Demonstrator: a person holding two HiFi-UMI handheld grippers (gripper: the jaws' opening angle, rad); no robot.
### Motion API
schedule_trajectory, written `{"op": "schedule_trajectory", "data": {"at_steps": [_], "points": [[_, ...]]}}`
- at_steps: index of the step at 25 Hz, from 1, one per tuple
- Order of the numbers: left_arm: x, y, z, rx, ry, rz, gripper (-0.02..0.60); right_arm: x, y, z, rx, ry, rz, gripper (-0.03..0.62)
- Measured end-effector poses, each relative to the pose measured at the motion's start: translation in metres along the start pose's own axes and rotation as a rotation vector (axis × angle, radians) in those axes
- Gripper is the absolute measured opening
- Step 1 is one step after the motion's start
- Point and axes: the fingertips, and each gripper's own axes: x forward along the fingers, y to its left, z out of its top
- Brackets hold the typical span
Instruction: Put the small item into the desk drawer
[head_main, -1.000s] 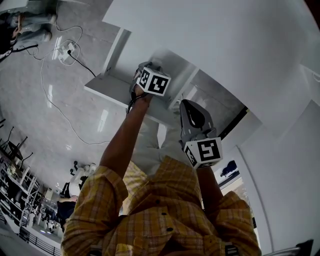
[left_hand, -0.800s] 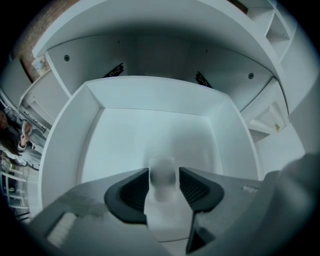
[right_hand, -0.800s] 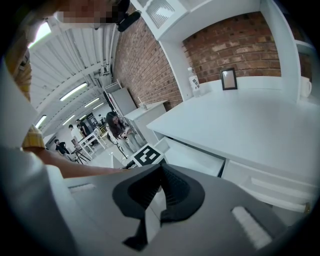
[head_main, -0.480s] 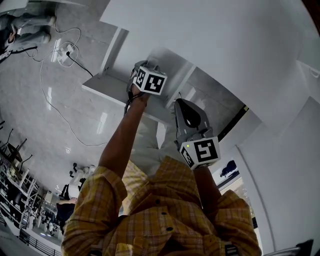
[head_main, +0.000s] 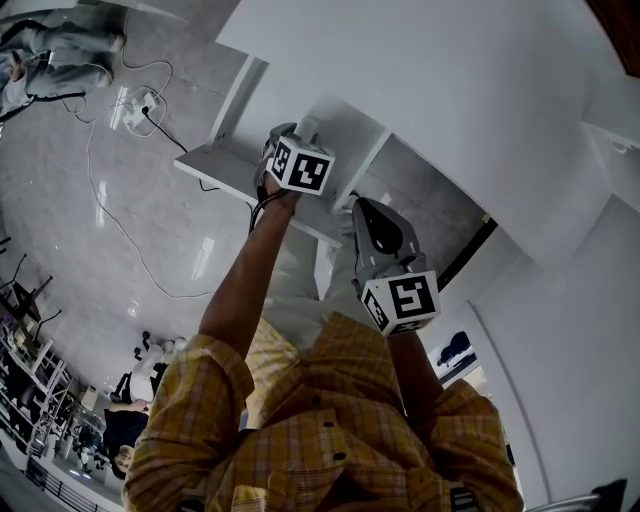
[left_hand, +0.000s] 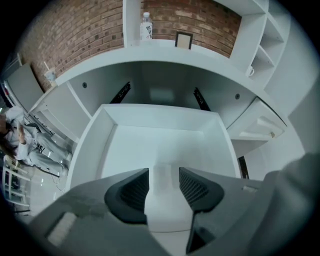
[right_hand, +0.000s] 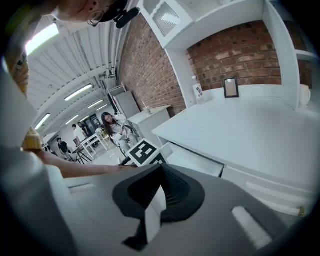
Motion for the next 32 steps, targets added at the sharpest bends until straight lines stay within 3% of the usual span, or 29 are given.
{"op": "schedule_trajectory", "data": {"at_steps": [9, 15, 25, 32], "points": [[-0.058, -0.003, 0.013, -0.040, -0.106, 0.057, 0.161, -0.025, 0.012, 0.024, -0.048, -0.049, 0.037, -0.003], [-0.112, 0.003, 0.035, -0.104, -0.261, 0.109, 0.116, -0.037, 0.021, 0.047, -0.106, -0.100, 0.068, -0.003], [-0.207, -0.024, 0.024, -0.205, -0.451, 0.146, 0.005, -0.077, 0.038, 0.061, -0.173, -0.162, 0.107, -0.004], [-0.276, -0.032, 0.014, -0.220, -0.564, 0.171, 0.003, -0.100, 0.056, 0.076, -0.194, -0.209, 0.127, -0.005]]}}
